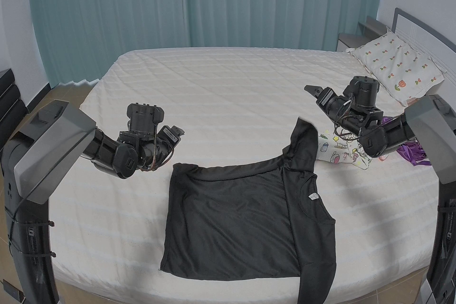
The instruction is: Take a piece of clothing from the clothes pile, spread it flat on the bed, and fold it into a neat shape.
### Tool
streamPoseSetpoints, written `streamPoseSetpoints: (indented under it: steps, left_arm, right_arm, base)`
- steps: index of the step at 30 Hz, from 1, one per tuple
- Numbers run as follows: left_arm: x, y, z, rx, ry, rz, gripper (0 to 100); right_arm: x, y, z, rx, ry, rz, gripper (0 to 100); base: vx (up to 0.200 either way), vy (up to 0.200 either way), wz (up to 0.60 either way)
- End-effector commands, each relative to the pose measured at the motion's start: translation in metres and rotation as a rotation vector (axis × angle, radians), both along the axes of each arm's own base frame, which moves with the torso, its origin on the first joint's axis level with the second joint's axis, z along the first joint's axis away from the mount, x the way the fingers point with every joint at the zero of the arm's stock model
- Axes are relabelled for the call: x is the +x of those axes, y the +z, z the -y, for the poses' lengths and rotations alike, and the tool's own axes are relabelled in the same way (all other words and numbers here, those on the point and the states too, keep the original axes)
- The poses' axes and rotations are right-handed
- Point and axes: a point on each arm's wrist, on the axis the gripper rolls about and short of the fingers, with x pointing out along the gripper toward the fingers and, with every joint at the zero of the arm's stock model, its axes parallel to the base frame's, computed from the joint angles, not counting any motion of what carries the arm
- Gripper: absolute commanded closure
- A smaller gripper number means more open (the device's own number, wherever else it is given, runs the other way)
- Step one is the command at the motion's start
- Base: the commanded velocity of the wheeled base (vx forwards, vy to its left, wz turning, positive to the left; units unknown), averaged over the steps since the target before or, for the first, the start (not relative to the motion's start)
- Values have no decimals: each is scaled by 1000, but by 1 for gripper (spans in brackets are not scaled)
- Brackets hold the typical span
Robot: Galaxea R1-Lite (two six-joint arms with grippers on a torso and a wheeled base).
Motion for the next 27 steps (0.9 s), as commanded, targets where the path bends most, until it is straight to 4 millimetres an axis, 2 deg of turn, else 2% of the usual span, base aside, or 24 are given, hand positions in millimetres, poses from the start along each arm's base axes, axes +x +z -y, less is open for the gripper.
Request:
streamPoseSetpoints:
  steps: [1,5,8,12,18,19,21,22,23,25,27]
  left_arm:
    - [18,-29,-2,47,70,-21,0]
    - [21,-29,-11,52,101,-22,0]
    - [20,-28,-16,53,109,-29,0]
    - [6,-15,-27,47,120,-35,0]
    - [-47,4,-33,1,31,-99,0]
    - [-50,4,-34,0,26,-105,0]
    - [-80,4,-34,-27,-34,-140,0]
    - [-82,4,-34,-29,-39,-141,0]
    - [-103,2,-33,-54,-77,-151,0]
    - [-123,-2,-30,-70,-104,-155,0]
    - [-130,-4,-29,-75,-112,-154,0]
  right_arm:
    - [26,-50,-4,-67,-107,-60,0]
    - [30,-67,4,-93,-161,-128,0]
    - [23,-66,10,-101,-167,-166,0]
    - [-2,-60,26,-106,-132,-230,0]
    - [-63,-69,36,-97,-22,-373,0]
    - [-66,-70,36,-97,-19,-381,0]
    - [-90,-84,39,-102,-8,-450,0]
    - [-91,-86,40,-102,-8,-454,0]
    - [-105,-96,42,-104,-9,-493,0]
    - [-118,-104,44,-100,-12,-517,0]
    - [-124,-106,44,-91,-16,-522,0]
  base:
    - [0,0,0]
    - [0,0,0]
    - [0,0,0]
    - [0,0,0]
    - [0,0,0]
    - [0,0,0]
    - [0,0,0]
    - [0,0,0]
    - [0,0,0]
    - [0,0,0]
    - [0,0,0]
